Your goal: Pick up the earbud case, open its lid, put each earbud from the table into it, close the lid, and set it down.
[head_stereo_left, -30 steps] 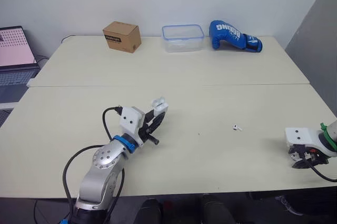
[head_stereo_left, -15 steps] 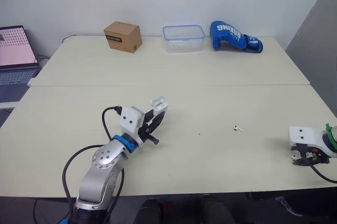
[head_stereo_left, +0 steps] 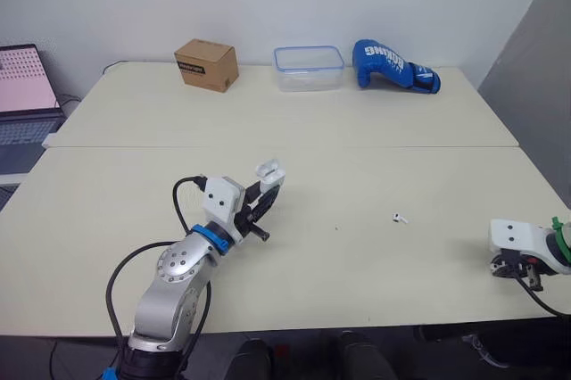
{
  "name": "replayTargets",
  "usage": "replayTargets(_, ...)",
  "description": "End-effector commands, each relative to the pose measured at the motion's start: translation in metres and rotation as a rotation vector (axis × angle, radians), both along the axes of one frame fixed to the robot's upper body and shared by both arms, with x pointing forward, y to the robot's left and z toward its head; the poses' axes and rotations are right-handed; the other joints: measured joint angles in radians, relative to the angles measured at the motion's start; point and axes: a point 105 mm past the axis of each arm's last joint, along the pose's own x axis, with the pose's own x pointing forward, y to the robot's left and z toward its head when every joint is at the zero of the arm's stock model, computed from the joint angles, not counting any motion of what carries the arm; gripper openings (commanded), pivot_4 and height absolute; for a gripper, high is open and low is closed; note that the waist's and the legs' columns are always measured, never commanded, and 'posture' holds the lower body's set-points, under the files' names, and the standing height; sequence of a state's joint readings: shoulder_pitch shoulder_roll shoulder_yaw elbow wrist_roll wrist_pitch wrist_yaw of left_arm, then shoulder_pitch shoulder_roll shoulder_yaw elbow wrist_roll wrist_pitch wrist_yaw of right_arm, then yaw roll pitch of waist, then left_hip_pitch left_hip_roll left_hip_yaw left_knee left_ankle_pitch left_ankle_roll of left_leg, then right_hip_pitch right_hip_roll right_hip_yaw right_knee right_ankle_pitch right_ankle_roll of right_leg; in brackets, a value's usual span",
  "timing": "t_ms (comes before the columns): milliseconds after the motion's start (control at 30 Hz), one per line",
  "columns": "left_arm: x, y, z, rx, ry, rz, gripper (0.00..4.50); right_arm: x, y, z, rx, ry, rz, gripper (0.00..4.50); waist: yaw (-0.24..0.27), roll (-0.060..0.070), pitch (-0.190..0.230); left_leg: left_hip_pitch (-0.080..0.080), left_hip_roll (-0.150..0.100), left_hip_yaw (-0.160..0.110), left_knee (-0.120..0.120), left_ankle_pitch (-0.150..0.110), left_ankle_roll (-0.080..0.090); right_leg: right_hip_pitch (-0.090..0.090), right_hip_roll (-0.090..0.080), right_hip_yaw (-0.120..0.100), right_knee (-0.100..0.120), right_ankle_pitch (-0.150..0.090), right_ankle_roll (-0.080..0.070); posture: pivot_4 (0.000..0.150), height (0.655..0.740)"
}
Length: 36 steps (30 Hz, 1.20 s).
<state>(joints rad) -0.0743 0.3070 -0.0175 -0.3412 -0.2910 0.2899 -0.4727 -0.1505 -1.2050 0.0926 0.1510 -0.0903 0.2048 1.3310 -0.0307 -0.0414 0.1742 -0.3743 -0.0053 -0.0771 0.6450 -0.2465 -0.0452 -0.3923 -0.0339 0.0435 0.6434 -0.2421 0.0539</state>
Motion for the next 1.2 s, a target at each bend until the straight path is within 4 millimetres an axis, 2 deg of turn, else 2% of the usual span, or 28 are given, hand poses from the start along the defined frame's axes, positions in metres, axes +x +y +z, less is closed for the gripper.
replayTargets(33,0.000,-0.004,0.013,-0.005,-0.068,-0.031,0.74,0.006,0.040,0.010,0.207,-0.022,0.071,0.38,-0.002,0.000,0.001,0.001,0.000,0.000,0.000,0.000,0.000,0.001,0.000,0.000,0.000,-0.001,-0.001,0.150,0.7400)
replayTargets(100,0.000,-0.006,0.013,-0.004,-0.072,-0.041,0.74,0.007,0.059,0.022,0.307,-0.018,0.097,0.38,-0.003,0.003,0.003,0.005,0.001,0.001,-0.001,0.000,0.000,0.004,0.001,0.001,0.001,-0.001,-0.002,0.150,0.7400)
replayTargets(167,0.001,-0.006,0.014,-0.004,-0.075,-0.046,0.74,0.009,0.066,0.027,0.342,-0.020,0.093,0.38,0.000,0.010,0.006,0.005,0.000,0.000,-0.001,0.000,0.000,0.004,0.001,0.001,0.001,-0.002,-0.002,0.150,0.7400)
replayTargets(200,0.003,-0.010,0.015,-0.003,-0.083,-0.066,0.74,0.025,0.089,0.049,0.443,-0.099,0.105,0.38,0.001,0.013,0.008,0.005,0.000,0.000,-0.001,0.000,0.000,0.004,0.001,0.001,0.001,-0.002,-0.001,0.150,0.7400)
replayTargets(233,0.006,-0.015,0.017,0.003,-0.093,-0.090,0.74,0.045,0.122,0.085,0.603,-0.231,0.128,0.38,-0.001,0.014,0.009,0.004,-0.001,0.000,-0.001,0.000,0.000,0.003,0.000,0.002,0.001,0.000,0.003,0.150,0.7400)
replayTargets(267,0.008,-0.019,0.018,0.009,-0.101,-0.107,0.74,0.053,0.144,0.113,0.715,-0.307,0.150,0.38,-0.010,0.015,0.011,0.004,-0.001,0.001,-0.001,0.000,0.000,0.003,0.000,0.002,0.001,0.001,0.004,0.150,0.7400)
replayTargets(300,0.011,-0.024,0.021,0.015,-0.113,-0.130,0.74,0.064,0.167,0.151,0.900,-0.392,0.110,0.38,-0.014,0.017,0.013,0.004,0.000,0.001,0.000,0.000,0.000,0.002,0.001,0.003,0.002,0.002,0.004,0.150,0.7400)
replayTargets(367,0.016,-0.030,0.027,0.006,-0.130,-0.161,0.74,0.069,0.198,0.197,1.162,-0.463,0.045,0.38,-0.013,0.021,0.014,0.002,0.000,-0.001,0.000,0.000,0.000,0.000,0.003,0.003,0.003,0.004,0.004,0.150,0.7400)
replayTargets(400,0.019,-0.033,0.030,-0.003,-0.138,-0.174,0.74,0.068,0.210,0.213,1.260,-0.480,0.025,0.38,-0.008,0.021,0.013,0.001,0.001,-0.004,-0.001,0.000,0.000,-0.001,0.004,0.000,0.003,0.003,0.003,0.150,0.7400)
replayTargets(467,0.024,-0.041,0.040,-0.037,-0.152,-0.208,0.74,0.062,0.233,0.232,1.422,-0.531,-0.011,0.38,0.013,0.018,0.011,-0.007,0.003,-0.009,-0.001,0.000,0.000,-0.007,0.007,-0.004,0.004,0.006,-0.003,0.150,0.7400)
replayTargets(567,0.032,-0.049,0.053,-0.066,-0.172,-0.241,0.74,0.052,0.252,0.236,1.537,-0.553,-0.061,0.38,0.035,0.018,0.011,-0.022,0.002,-0.013,0.000,0.000,-0.001,-0.019,0.005,-0.007,0.004,0.005,-0.004,0.150,0.7400)
replayTargets(667,0.040,-0.053,0.065,-0.087,-0.193,-0.247,0.74,0.053,0.262,0.229,1.566,-0.563,-0.129,0.38,0.038,0.019,0.011,-0.034,-0.002,-0.008,0.001,0.002,-0.004,-0.032,-0.003,-0.003,0.006,0.006,-0.003,0.150,0.7400)
replayTargets(733,0.044,-0.054,0.071,-0.096,-0.205,-0.252,0.74,0.053,0.267,0.223,1.560,-0.567,-0.149,0.38,0.033,0.019,0.011,-0.034,-0.004,-0.004,0.002,0.002,-0.004,-0.032,-0.005,-0.001,0.003,0.008,0.001,0.150,0.7400)
replayTargets(833,0.046,-0.063,0.079,-0.077,-0.239,-0.275,0.74,0.064,0.264,0.203,1.522,-0.596,-0.247,0.38,0.030,0.019,0.011,-0.031,-0.006,-0.003,0.002,0.000,-0.001,-0.029,-0.004,0.000,0.003,0.009,0.002,0.150,0.7400)
replayTargets(1033,0.047,-0.066,0.076,-0.045,-0.264,-0.276,0.74,0.064,0.270,0.198,1.546,-0.602,-0.279,0.38,0.005,0.019,0.011,-0.025,0.000,-0.003,0.001,0.001,0.000,-0.027,0.004,0.000,0.007,0.010,-0.002,0.150,0.7400)
replayTargets(1200,0.047,-0.074,0.079,-0.077,-0.275,-0.267,0.74,0.067,0.279,0.182,1.555,-0.570,-0.321,0.38,-0.002,0.019,0.011,-0.024,0.002,-0.004,0.001,0.002,0.002,-0.027,0.007,0.001,0.008,0.011,-0.003,0.150,0.7400)
